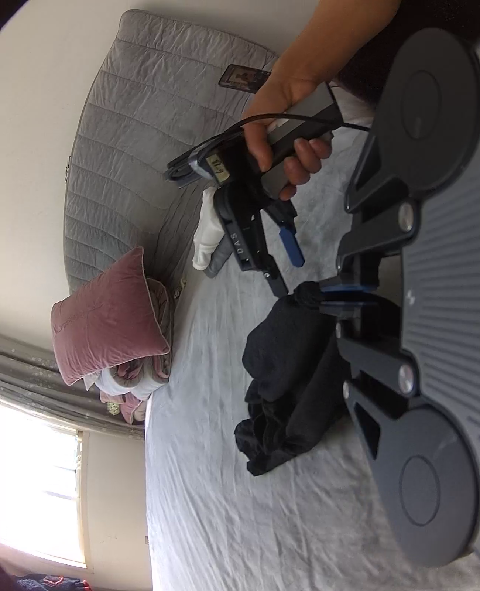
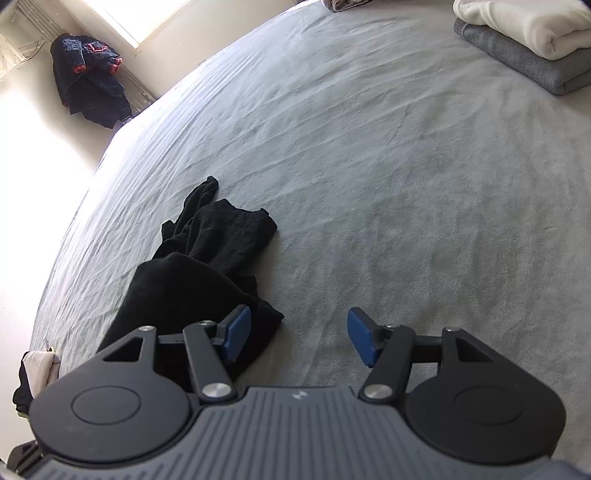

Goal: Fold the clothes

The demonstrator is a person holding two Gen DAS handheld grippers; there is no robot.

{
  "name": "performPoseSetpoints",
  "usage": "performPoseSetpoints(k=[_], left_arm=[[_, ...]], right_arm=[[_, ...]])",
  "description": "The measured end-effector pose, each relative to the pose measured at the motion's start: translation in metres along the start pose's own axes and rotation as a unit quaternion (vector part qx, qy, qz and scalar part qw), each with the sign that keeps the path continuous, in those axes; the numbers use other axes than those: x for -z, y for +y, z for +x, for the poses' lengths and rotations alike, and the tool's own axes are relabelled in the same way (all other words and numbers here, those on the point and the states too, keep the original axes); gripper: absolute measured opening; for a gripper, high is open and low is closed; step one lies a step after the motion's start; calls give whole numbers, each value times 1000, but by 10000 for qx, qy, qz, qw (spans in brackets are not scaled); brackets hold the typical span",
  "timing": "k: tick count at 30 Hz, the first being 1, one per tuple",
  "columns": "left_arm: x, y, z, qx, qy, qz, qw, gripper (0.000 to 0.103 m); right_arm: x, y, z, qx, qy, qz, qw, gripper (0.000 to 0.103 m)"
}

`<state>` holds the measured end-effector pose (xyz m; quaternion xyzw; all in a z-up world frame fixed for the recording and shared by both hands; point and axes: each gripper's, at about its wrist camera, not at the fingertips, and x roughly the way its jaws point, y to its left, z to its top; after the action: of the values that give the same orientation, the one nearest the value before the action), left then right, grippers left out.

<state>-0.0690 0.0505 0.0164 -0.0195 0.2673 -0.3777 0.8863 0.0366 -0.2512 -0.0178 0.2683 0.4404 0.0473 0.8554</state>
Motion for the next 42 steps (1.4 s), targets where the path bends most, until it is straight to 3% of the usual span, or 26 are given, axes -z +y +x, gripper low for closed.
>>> performPoseSetpoints(k=[7, 10, 13, 14, 16, 19, 24, 29, 32, 34, 39, 42], left_arm=[[22, -18, 19, 565, 731, 138, 9956, 3], [23, -22, 27, 508, 1004, 377, 9929, 3], [21, -15, 24, 472, 1059, 129, 9932, 11], [18, -10, 20, 471, 1020, 5, 9937, 14], [13, -1, 13, 429, 905, -225, 9947, 33], [7, 18, 4, 411, 724, -753, 9937, 41], [-1, 55, 1, 260, 446, -1944, 9796, 57], [-5, 79, 7, 322, 329, -2774, 9597, 58], [-9, 84, 13, 323, 284, -2962, 9542, 58], [-11, 86, 17, 297, 282, -3032, 9521, 58], [-11, 92, 35, -16, 423, -3212, 9461, 56], [-10, 97, 47, -67, 514, -3418, 9383, 56]], right_arm=[[1, 18, 12, -245, 119, -78, 9996, 63], [2, 26, 19, -326, 187, -176, 9991, 63], [3, 33, 26, -407, 254, -274, 9985, 62], [4, 37, 27, -425, 265, -346, 9981, 58], [7, 42, 28, -488, 300, -526, 9970, 27], [12, 44, 24, -652, 345, -635, 9953, 14], [20, 50, 12, -1065, 408, -791, 9903, 12], [35, 65, 3, -1613, 717, -1090, 9782, 11], [45, 74, -3, -1938, 901, -1268, 9686, 10], [51, 78, 2, -1946, 1036, -1336, 9662, 4], [66, 86, 15, -1955, 1374, -1504, 9593, 4], [75, 91, 22, -1959, 1576, -1604, 9545, 4]])
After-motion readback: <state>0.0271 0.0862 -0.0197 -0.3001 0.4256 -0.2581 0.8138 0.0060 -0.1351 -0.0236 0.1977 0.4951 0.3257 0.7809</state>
